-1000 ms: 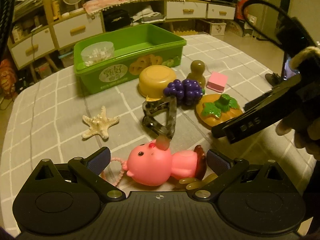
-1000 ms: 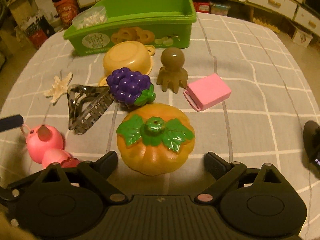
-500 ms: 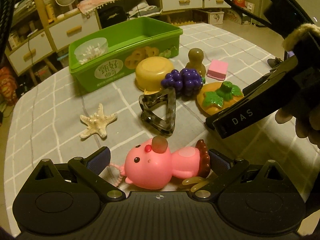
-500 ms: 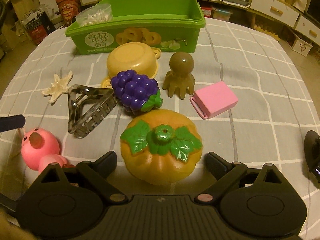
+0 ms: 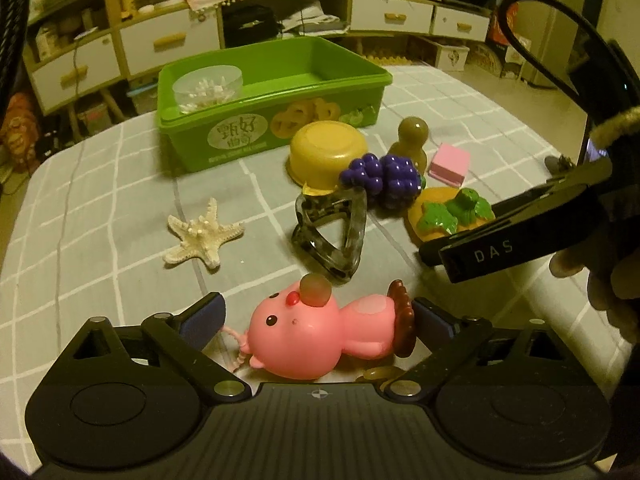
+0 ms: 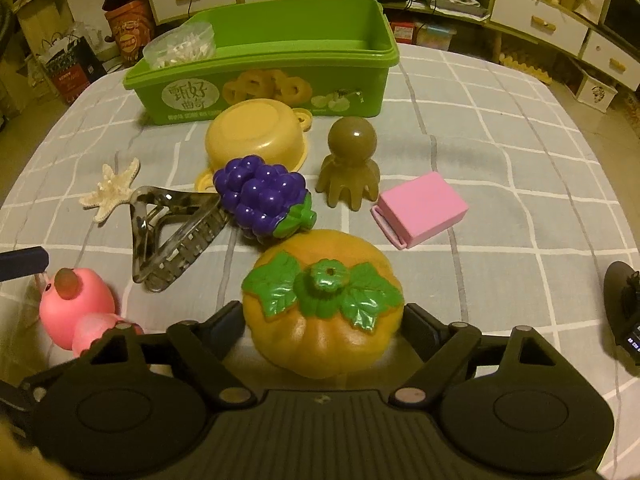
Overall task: Organize rigid objects
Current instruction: 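Grasp the pink pig toy with the left tool, then grasp the orange pumpkin toy with the right tool while the left tool holds the pig, then carry the pumpkin in the right tool and the pig in the left tool to the bin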
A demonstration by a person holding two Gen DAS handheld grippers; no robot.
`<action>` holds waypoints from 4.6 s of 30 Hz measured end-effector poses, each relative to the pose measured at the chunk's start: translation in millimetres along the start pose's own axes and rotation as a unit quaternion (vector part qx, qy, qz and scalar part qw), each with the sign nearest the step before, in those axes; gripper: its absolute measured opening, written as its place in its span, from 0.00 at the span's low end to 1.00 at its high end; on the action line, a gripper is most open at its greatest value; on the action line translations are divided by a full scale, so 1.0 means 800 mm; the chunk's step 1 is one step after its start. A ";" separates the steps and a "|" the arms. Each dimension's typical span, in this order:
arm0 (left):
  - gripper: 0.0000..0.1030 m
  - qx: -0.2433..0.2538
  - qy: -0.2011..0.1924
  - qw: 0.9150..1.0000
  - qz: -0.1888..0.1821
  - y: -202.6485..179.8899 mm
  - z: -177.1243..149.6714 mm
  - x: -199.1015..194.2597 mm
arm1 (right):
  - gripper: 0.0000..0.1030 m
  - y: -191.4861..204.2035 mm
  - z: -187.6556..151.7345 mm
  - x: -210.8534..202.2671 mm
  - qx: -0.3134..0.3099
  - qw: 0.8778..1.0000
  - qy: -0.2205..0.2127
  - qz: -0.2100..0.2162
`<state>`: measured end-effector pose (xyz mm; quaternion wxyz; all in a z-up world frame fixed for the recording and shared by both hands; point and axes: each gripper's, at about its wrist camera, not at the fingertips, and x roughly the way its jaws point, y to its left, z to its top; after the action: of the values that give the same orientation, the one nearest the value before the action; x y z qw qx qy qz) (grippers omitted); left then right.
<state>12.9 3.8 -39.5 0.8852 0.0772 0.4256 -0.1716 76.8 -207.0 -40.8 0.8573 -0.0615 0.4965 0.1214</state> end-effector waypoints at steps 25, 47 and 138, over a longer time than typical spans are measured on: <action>0.83 -0.028 -0.003 0.999 0.018 0.011 0.002 -0.005 | 0.63 -0.004 0.003 -0.011 0.014 1.000 -0.016 0.010; 0.83 -0.075 -0.031 0.997 0.021 0.033 0.023 -0.022 | 0.28 -0.036 0.024 -0.048 0.105 0.985 -0.024 0.133; 0.83 -0.004 -0.119 0.993 0.021 0.025 0.215 0.094 | 0.00 -0.081 0.247 0.020 0.166 0.942 -0.153 0.249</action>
<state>188.9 -44.5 9.7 0.9332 0.0616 0.3163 -0.1592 266.8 -222.4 42.9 0.8633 0.2266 0.3718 0.2552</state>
